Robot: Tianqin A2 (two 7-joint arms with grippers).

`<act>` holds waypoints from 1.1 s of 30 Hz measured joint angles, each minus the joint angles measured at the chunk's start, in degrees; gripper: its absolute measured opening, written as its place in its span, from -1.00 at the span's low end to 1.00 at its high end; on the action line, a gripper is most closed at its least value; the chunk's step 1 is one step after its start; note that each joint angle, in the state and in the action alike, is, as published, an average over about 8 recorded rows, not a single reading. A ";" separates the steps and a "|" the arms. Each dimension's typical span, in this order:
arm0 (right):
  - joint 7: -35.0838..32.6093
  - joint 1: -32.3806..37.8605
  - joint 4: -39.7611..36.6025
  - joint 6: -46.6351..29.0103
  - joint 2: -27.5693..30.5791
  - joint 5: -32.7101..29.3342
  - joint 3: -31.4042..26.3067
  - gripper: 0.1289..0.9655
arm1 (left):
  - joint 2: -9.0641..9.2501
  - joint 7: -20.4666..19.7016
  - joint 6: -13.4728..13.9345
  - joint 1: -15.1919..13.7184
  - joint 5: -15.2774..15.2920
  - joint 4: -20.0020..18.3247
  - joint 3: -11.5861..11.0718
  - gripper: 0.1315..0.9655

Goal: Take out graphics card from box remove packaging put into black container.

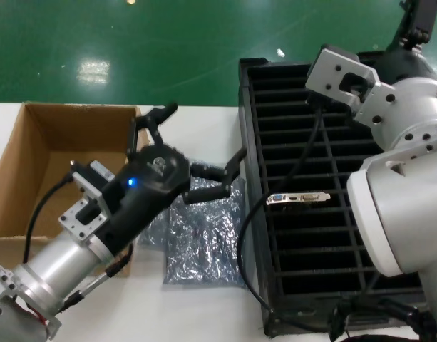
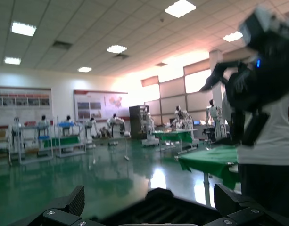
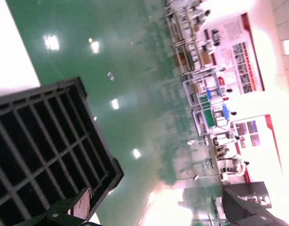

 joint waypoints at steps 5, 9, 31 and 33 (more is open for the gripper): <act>0.86 -0.15 -0.64 0.11 0.43 -0.60 -0.09 1.00 | 0.30 -0.42 -1.71 0.57 0.40 -2.60 0.17 1.00; 4.76 -1.57 -1.03 -2.07 0.93 -2.22 0.63 1.00 | 0.26 -0.98 -3.03 1.23 0.82 -3.00 0.23 1.00; 41.83 -14.74 -4.54 -22.95 5.51 -17.48 7.40 1.00 | -0.16 -6.13 -14.99 7.28 4.72 -6.11 0.78 1.00; 45.33 -15.99 -4.87 -24.93 5.95 -18.93 8.04 1.00 | -0.20 -6.62 -16.13 7.85 5.09 -6.41 0.84 1.00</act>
